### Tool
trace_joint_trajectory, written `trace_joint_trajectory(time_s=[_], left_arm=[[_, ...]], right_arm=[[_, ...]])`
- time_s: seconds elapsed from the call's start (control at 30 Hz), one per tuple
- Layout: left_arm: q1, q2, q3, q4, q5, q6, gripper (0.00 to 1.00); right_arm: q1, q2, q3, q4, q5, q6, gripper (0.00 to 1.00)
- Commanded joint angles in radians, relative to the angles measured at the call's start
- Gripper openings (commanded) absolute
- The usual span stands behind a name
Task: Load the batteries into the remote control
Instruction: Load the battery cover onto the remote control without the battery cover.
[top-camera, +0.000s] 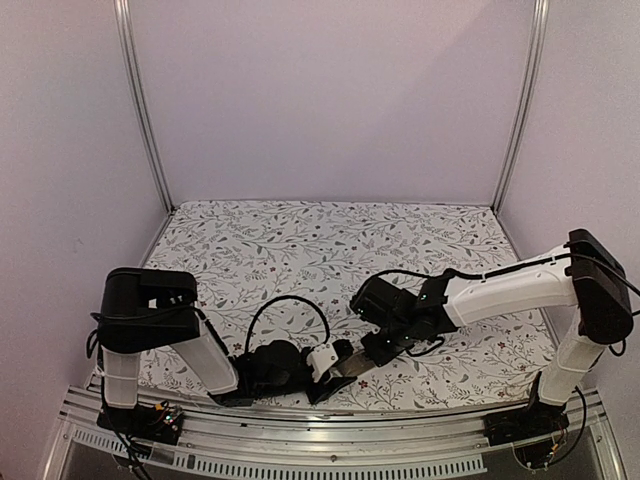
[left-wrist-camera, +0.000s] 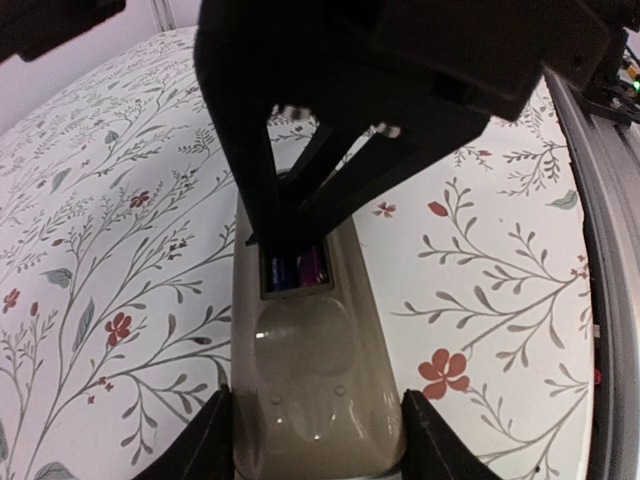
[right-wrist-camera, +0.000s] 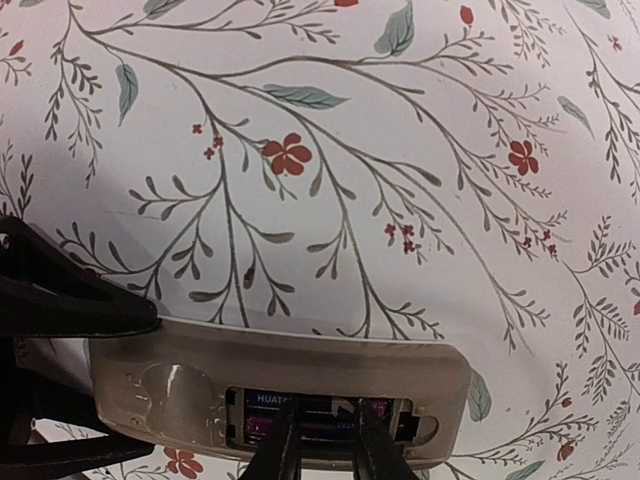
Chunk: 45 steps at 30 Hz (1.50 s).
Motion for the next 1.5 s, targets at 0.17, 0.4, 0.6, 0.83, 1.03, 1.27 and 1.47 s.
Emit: trace_joint_trajectory(time_s=[0.17,0.4,0.6,0.83,1.03,1.27,1.47], left_arm=[[0.000,0.021,-0.024,-0.055,-0.023,0.007,0.47],[0.000,0.021,-0.024,-0.057,-0.023,0.008,0.47],[0.000,0.022,-0.017,-0.064,-0.014,0.012,0.47],[-0.001,0.027,-0.011,-0.071,-0.010,0.015,0.47],[-0.002,0.027,-0.009,-0.075,-0.013,0.016,0.47],[-0.002,0.023,-0.013,-0.078,-0.019,0.017,0.47],[-0.003,0.024,-0.010,-0.080,-0.017,0.020,0.47]], right_arm=[[-0.007,0.014,0.015,-0.099,-0.037,0.003,0.19],[-0.048,-0.059,0.161,-0.093,-0.125,0.008,0.22],[-0.094,-0.090,0.126,-0.118,-0.174,0.146,0.04],[-0.094,-0.040,0.086,-0.114,-0.174,0.199,0.00],[-0.094,0.019,0.086,-0.093,-0.206,0.184,0.00],[-0.094,0.047,0.001,-0.061,-0.221,0.196,0.00],[-0.093,0.031,0.065,-0.129,-0.190,0.178,0.00]])
